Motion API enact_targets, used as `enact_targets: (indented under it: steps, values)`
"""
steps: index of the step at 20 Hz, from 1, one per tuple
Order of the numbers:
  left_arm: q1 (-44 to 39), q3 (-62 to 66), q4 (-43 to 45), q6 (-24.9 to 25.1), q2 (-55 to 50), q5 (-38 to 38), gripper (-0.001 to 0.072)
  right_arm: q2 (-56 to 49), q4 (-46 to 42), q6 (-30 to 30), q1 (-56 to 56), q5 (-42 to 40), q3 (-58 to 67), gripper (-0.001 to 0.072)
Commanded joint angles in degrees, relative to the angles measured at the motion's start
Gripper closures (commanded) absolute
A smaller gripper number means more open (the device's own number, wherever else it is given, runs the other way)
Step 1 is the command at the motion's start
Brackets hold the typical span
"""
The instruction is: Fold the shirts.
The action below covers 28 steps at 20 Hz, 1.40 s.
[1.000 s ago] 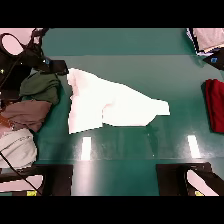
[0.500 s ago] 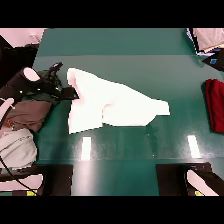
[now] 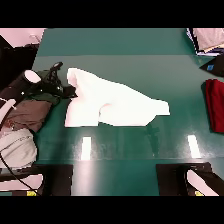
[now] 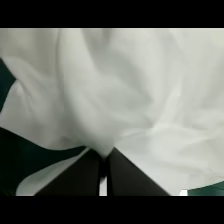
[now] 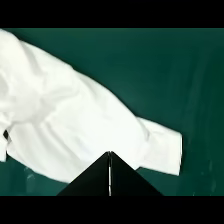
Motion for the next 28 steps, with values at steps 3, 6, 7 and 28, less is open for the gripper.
enact_targets:
  steps: [3,6,7,28]
  values:
    - [0.0,12.5,-0.1,0.9,4.4,-7.0,0.0682,-0.1,-0.1,-3.4,-0.1,1.6,-17.2,0.0621]
    - [0.0,17.6,-0.2,0.8,6.8,-9.5,0.0682,-2.3,-0.1,-4.6,-2.8,-4.9,-28.8,0.0188]
    - [0.0,18.6,-0.2,0.8,7.3,-10.1,0.0682,-3.8,0.1,-4.6,-4.2,-6.2,-30.8,0.0188]
    - [0.0,20.5,-0.3,0.6,8.0,-11.1,0.0682,-26.4,18.7,-15.2,-0.7,-25.5,-34.0,0.0623]
